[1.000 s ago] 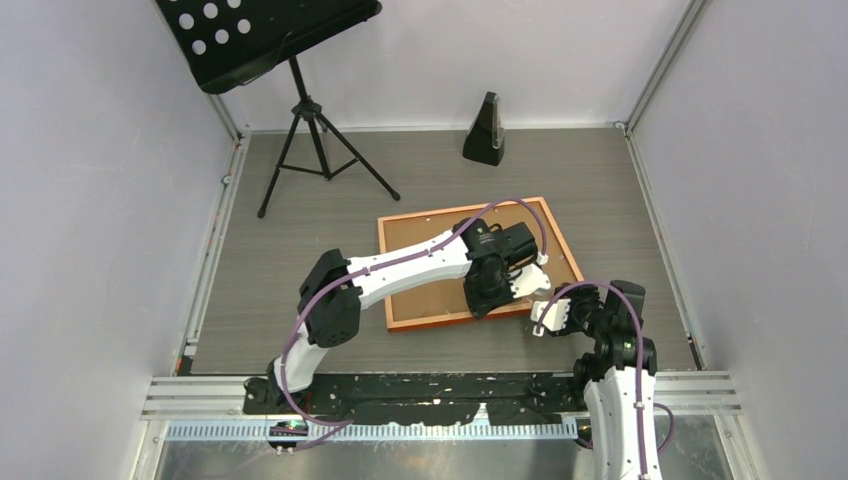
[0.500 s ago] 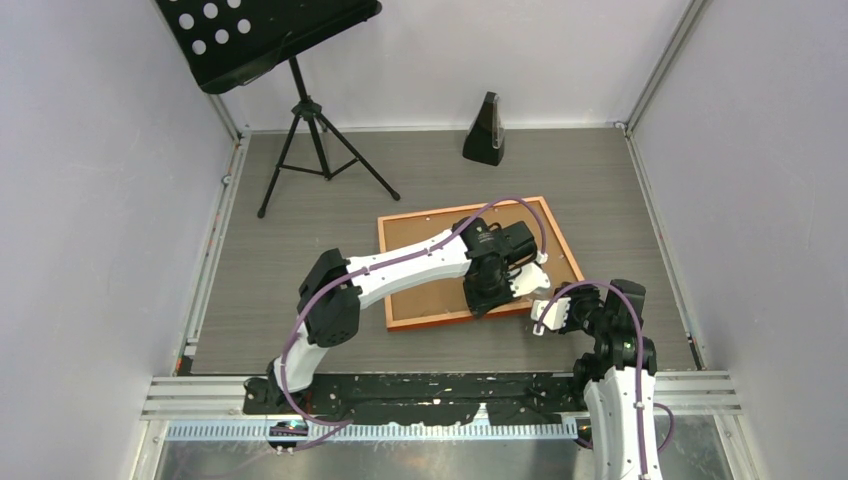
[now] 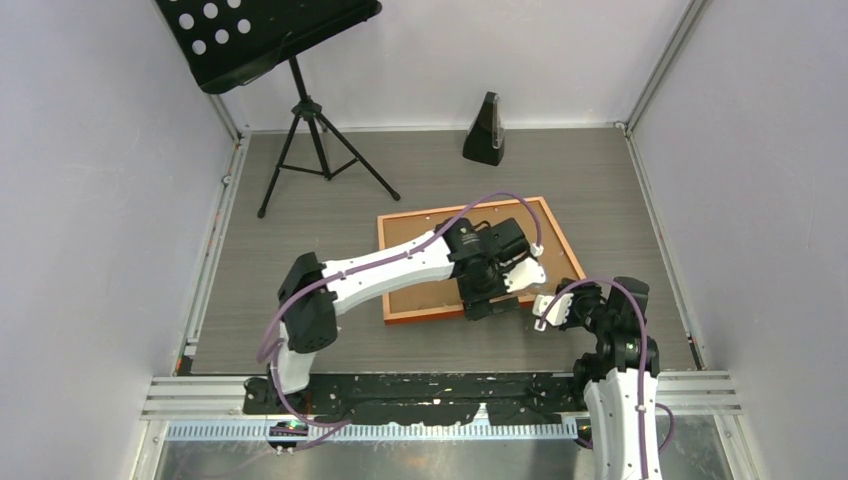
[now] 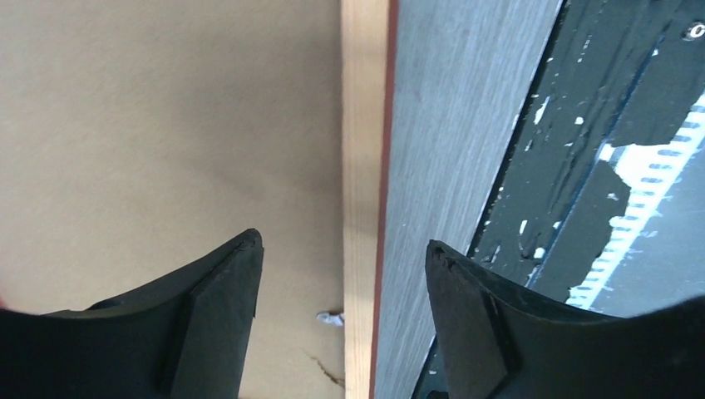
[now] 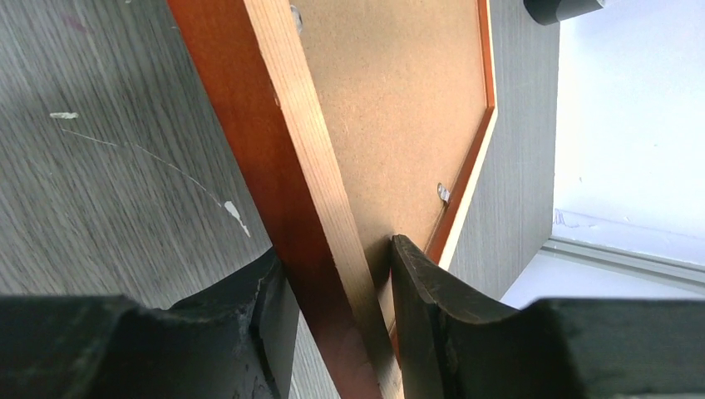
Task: Put the photo into the frame
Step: Turn over the photo frame at the center of the board.
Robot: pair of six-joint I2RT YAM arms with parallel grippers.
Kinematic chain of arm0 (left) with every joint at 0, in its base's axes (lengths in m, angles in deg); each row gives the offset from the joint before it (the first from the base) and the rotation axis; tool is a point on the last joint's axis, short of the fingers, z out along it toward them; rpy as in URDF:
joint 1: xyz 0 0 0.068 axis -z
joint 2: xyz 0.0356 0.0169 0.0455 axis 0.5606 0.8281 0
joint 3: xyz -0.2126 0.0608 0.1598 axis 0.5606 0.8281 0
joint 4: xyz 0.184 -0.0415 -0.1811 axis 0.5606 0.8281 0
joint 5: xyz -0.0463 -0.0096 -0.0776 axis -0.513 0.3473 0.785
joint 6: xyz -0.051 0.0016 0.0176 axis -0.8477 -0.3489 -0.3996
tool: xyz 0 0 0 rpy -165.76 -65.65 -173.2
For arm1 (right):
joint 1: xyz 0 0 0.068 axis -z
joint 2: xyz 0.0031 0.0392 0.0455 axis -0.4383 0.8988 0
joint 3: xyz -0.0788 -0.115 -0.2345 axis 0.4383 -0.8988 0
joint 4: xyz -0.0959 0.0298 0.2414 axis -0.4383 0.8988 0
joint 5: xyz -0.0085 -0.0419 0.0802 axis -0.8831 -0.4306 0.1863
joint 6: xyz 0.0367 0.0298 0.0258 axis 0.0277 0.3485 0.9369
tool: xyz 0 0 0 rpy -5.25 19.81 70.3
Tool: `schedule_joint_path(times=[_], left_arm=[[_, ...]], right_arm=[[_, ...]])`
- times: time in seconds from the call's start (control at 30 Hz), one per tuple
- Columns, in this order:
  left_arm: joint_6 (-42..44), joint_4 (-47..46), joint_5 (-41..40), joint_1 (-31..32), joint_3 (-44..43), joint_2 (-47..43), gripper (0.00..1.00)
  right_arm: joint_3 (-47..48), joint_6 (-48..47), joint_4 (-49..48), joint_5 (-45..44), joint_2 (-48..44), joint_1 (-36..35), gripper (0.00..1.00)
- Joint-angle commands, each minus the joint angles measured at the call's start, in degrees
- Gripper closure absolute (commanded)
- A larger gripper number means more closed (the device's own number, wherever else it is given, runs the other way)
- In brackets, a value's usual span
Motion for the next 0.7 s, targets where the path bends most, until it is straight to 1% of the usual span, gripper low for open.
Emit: schedule_joint_path(times=[0.0,0.07,0.17,0.3,0.5,0.63,0.67], left_arm=[[1.8,-3.9,-7.8,-1.2,2.7,-8.4,0.27],[3.1,-4.8,-11.7,-1.5,4.2,-10.8,0.23],[5.1,-5.3,-14.1,-1.9,5.8,-14.1,0.20],[6.8,-5.7,-16.5,-2.4,6.9,-17.0,0.17],[8.4,-5.6,-19.9,-3.6,5.2,-19.9,0.13],[9.6,-5.7,-21.4,-4.7,4.2,-21.3,0.12],[9.9,-5.8,-21.5,-5.0,3.9,-21.5,0.12]], right_arm=[[3.5,6.7,1.4,2.1,0.3,0.1,0.95],[5.8,8.2,2.0,3.0,1.2,0.3,0.95],[9.3,9.7,3.9,5.2,2.5,0.4,0.95],[16.3,11.3,8.3,6.8,7.3,0.4,0.95],[29.8,12.9,20.7,11.1,17.9,0.4,0.95],[39.2,12.6,27.7,12.7,25.3,0.3,0.95],[40.3,12.5,28.6,13.0,26.0,0.3,0.95]])
